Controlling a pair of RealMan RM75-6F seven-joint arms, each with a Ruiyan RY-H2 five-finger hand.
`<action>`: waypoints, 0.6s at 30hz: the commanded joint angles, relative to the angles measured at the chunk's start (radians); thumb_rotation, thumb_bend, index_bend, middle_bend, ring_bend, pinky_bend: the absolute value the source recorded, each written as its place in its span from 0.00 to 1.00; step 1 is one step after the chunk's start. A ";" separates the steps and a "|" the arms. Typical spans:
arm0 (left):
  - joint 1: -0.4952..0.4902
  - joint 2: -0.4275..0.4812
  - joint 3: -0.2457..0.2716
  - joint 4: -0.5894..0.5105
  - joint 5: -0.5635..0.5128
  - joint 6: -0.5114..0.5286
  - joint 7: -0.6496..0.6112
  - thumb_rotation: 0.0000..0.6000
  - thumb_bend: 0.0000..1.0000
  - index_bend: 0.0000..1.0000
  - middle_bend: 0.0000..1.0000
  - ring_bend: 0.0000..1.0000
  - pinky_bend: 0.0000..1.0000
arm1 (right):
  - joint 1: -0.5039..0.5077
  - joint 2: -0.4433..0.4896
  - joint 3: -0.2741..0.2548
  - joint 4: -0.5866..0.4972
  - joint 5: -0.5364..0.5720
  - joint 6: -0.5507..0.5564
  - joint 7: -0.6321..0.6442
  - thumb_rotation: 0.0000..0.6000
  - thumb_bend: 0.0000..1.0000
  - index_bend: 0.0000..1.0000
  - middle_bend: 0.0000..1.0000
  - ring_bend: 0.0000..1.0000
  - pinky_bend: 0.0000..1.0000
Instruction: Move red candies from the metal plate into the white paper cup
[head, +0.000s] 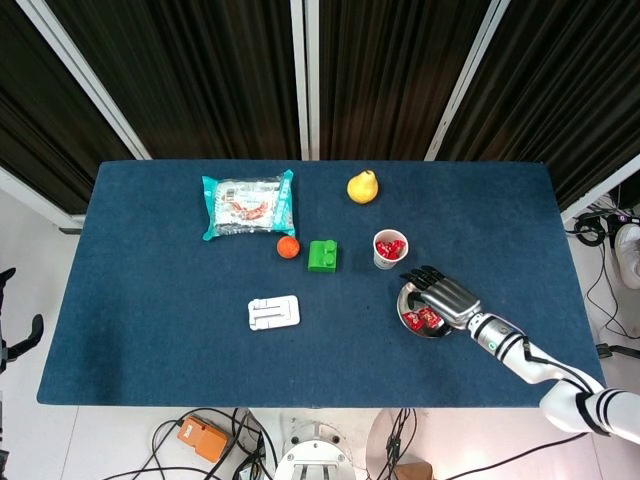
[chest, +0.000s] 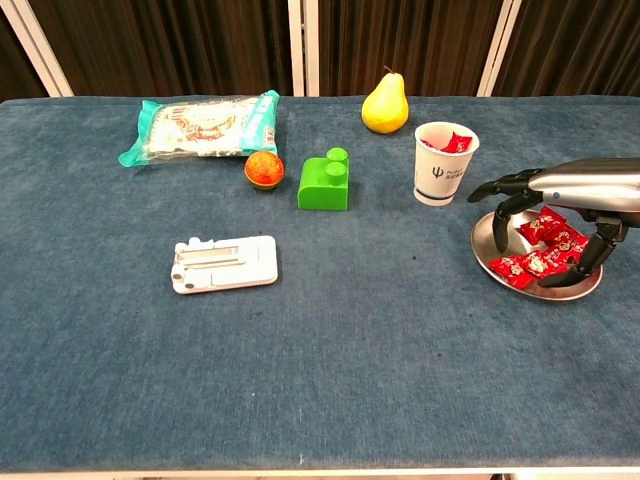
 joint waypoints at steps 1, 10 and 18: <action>0.000 0.000 0.000 0.000 -0.001 -0.001 0.001 1.00 0.35 0.12 0.00 0.00 0.00 | 0.003 -0.008 -0.001 0.014 0.000 -0.008 0.006 1.00 0.40 0.47 0.09 0.00 0.00; 0.001 0.001 -0.001 0.001 -0.002 -0.001 -0.003 1.00 0.35 0.12 0.00 0.00 0.00 | 0.011 -0.033 -0.001 0.042 -0.012 -0.004 0.024 1.00 0.43 0.48 0.09 0.00 0.00; 0.001 0.002 -0.001 0.000 -0.003 -0.002 -0.004 1.00 0.35 0.12 0.00 0.00 0.00 | 0.017 -0.039 -0.005 0.045 -0.017 -0.007 0.026 1.00 0.43 0.48 0.09 0.00 0.00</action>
